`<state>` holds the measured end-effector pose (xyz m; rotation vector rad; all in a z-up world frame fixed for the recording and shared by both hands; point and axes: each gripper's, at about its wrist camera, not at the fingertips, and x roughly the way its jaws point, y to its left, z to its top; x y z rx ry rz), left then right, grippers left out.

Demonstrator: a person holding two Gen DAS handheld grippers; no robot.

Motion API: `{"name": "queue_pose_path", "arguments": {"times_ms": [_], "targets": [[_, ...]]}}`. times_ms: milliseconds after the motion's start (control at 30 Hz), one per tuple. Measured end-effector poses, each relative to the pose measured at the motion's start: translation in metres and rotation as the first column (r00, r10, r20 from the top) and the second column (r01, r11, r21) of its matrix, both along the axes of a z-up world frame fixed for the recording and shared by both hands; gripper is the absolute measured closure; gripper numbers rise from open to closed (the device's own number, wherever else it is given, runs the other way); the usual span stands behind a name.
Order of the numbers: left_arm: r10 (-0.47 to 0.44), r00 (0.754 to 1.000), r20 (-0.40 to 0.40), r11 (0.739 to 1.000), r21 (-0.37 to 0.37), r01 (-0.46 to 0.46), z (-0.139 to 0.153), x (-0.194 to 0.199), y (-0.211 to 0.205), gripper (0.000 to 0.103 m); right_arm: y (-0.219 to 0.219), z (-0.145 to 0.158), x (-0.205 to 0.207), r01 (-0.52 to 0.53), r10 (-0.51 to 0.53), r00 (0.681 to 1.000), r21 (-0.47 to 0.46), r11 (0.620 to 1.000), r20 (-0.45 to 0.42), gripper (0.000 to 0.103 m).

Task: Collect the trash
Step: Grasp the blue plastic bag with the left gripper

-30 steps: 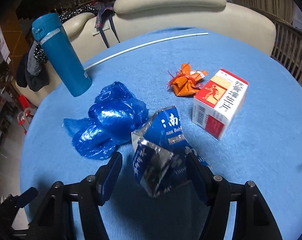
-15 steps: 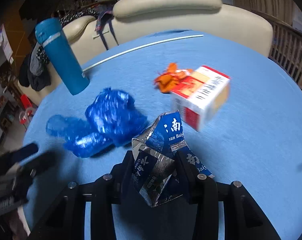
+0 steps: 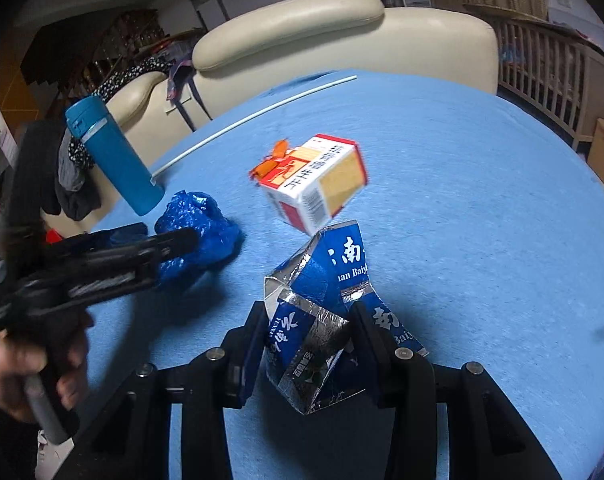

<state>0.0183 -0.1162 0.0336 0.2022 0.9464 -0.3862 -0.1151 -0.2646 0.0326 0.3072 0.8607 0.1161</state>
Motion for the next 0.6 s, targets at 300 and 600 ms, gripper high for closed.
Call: {"name": "queue_pose_path", "arguments": {"times_ms": [300, 600], "targets": [[0.019, 0.994, -0.108, 1.000, -0.019, -0.021, -0.024, 0.008, -0.002, 0.051, -0.012, 0.006, -0.011, 0.025, -0.025, 1.000, 0.012, 1.000, 0.014, 0.059], [0.074, 0.996, -0.053, 0.997, -0.007, -0.074, -0.007, -0.035, 0.023, 0.051, -0.005, 0.020, -0.029, 0.027, -0.028, 0.999, 0.018, 0.999, 0.044, 0.059]]}}
